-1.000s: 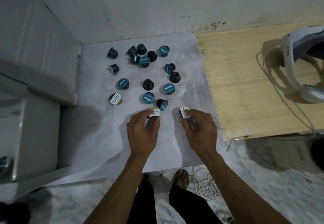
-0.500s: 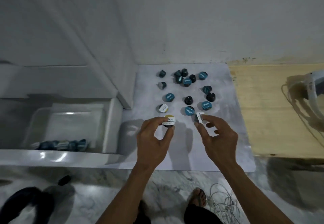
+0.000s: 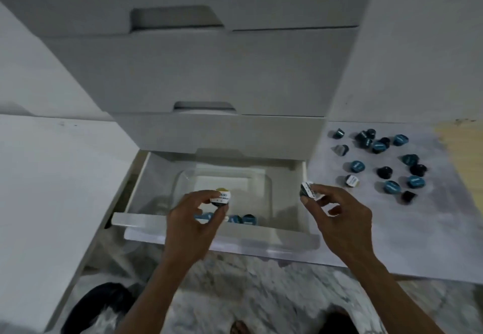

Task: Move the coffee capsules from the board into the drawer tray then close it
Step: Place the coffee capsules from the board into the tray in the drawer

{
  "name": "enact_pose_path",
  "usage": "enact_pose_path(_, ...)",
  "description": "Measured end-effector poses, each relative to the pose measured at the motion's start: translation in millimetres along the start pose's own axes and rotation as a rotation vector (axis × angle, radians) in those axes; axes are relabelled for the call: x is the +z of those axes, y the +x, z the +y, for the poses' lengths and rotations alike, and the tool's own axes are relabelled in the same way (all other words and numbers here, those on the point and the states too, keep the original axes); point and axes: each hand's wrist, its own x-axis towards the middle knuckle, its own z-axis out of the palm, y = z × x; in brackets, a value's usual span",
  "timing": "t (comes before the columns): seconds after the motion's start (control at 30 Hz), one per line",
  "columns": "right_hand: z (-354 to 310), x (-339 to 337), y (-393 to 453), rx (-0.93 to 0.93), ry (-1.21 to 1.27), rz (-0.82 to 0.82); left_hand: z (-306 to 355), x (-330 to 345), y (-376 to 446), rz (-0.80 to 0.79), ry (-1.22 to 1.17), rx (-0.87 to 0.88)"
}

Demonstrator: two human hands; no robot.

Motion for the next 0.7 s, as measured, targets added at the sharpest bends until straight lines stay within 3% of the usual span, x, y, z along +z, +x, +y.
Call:
enact_pose_path(0.23,-28.7,91.1,13.6,0.016,0.001,-0.194,-94.7,-61.1,62.0,-0.092,0.119,-0.182)
enact_pose_path(0.47,-20.2,178.7,41.5,0.017,-0.074,-0.541,-146.1,-44.7,105.1,-0.503,0.248,-0.149)
enact_pose_path(0.7,-9.3,235.7,50.6,0.043,-0.267,-0.911,-169.8,-19.8,128.1,-0.701,0.275,-0.13)
